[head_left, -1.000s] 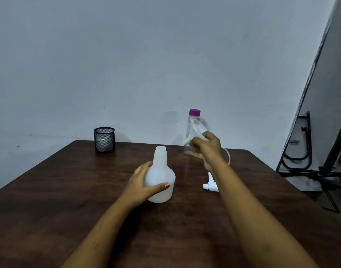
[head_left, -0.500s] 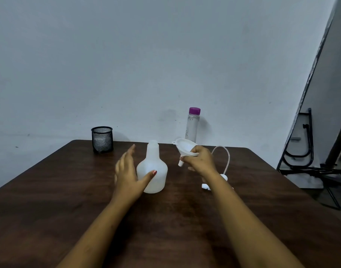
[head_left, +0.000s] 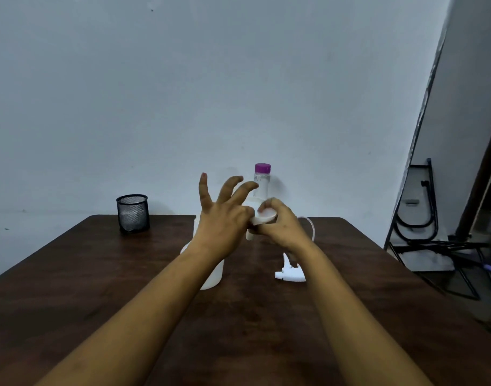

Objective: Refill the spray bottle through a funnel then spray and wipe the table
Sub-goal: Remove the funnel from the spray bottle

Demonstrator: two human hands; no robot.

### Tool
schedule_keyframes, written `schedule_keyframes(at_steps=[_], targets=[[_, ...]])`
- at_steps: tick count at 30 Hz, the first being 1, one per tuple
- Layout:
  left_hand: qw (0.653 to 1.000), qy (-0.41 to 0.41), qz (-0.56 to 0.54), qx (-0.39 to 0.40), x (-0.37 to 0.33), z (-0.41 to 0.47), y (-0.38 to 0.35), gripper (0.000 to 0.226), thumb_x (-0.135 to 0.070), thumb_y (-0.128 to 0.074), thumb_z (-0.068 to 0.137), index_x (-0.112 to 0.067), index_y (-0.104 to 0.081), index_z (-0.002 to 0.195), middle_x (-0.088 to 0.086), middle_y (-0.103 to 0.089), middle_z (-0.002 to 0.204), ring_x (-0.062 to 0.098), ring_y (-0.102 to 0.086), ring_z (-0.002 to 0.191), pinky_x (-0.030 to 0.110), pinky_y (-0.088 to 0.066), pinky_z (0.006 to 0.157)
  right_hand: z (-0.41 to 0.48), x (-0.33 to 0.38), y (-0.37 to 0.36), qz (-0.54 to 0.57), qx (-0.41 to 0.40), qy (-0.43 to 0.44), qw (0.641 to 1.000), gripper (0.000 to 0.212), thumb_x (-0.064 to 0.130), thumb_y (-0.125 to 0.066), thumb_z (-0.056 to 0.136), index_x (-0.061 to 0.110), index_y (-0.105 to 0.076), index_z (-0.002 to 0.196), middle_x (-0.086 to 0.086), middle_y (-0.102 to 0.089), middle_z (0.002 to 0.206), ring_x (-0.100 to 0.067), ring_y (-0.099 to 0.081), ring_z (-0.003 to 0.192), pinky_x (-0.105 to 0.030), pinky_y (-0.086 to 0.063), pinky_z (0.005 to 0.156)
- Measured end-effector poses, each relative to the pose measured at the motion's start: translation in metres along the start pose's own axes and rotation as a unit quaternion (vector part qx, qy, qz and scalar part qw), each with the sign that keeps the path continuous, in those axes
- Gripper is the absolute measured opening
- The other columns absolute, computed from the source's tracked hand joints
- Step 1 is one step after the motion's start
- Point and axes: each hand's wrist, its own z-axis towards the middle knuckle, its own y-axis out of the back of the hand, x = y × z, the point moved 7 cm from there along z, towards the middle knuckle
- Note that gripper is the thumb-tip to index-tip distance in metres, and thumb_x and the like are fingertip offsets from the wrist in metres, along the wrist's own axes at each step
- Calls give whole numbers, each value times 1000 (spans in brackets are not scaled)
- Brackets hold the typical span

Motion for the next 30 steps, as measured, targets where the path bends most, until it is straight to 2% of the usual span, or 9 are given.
schedule_keyframes(at_steps=[2, 4, 8, 12, 16, 19, 21, 25, 30], targets=[[997, 38, -48, -41, -2, 1, 4, 14, -32, -81, 62, -28, -68, 62, -7, -56, 129, 21, -31, 129, 60, 7, 104, -5, -2, 9, 92, 3, 8, 996, 65, 2, -74, 77, 43, -44, 118, -13, -64, 107, -24, -67, 96, -40, -59, 80], [988, 92, -105, -65, 1, 4, 6, 10, -32, -76, 70, -27, -69, 66, -8, -52, 131, 20, -28, 130, 58, 7, 104, -7, -9, 17, 167, -10, -2, 986, 77, -1, -71, 80, 43, -35, 131, -13, -63, 112, -26, -67, 102, -40, -57, 85], [960, 190, -205, -17, 1, 15, 0, 19, -40, -60, 86, -25, -71, 82, -15, -35, 142, 15, -14, 136, 58, 13, 105, -4, -17, 24, 348, -39, -7, 937, 38, -8, -64, 83, 14, -52, 111, -11, -66, 103, -23, -69, 83, -40, -57, 84], [955, 225, -185, 63, 1, 22, -7, 34, -52, -49, 89, -25, -61, 105, -9, -16, 151, 20, -4, 141, 65, 9, 105, 7, -13, 24, 379, -88, 16, 921, 24, -13, -60, 82, 8, -60, 94, -12, -67, 90, -17, -67, 77, -25, -59, 73], [937, 276, -212, 32, 37, 11, -2, 67, -65, -52, 79, -28, -33, 131, -5, -2, 154, 22, 4, 143, 64, 7, 107, 31, -18, 27, 268, -144, 12, 953, 24, -8, -66, 82, 11, -64, 96, -12, -69, 97, -19, -68, 86, -24, -57, 74], [874, 362, -325, -15, 76, -30, -12, 90, -74, -60, 63, -34, -26, 135, -4, -13, 153, 20, -9, 142, 60, -6, 112, 54, -24, 28, 133, -184, 6, 974, 22, -1, -70, 81, 17, -66, 94, -7, -69, 103, -20, -67, 94, -32, -57, 82], [841, 394, -369, 43, 83, -63, -42, 103, -74, -68, 54, -37, -22, 139, -5, -22, 151, 21, -20, 140, 55, -14, 111, 72, -27, 23, 52, -187, 6, 981, 22, 0, -69, 81, 14, -67, 98, -4, -66, 103, -21, -64, 96, -35, -57, 85], [818, 332, -440, 164, 61, -96, -92, 108, -77, -67, 38, -43, -27, 133, -11, -42, 136, 17, -45, 123, 48, -36, 103, 107, -40, 0, -88, -149, 9, 985, 23, -1, -63, 84, 9, -67, 105, -10, -62, 113, -26, -60, 103, -33, -52, 91], [818, 309, -463, 146, 67, -94, -110, 104, -71, -67, 43, -36, -36, 135, -12, -45, 130, 11, -45, 118, 31, -40, 96, 140, -61, -31, -183, -113, 3, 977, 37, -1, -60, 85, 11, -50, 119, -10, -60, 107, -22, -57, 90, -23, -49, 64]])
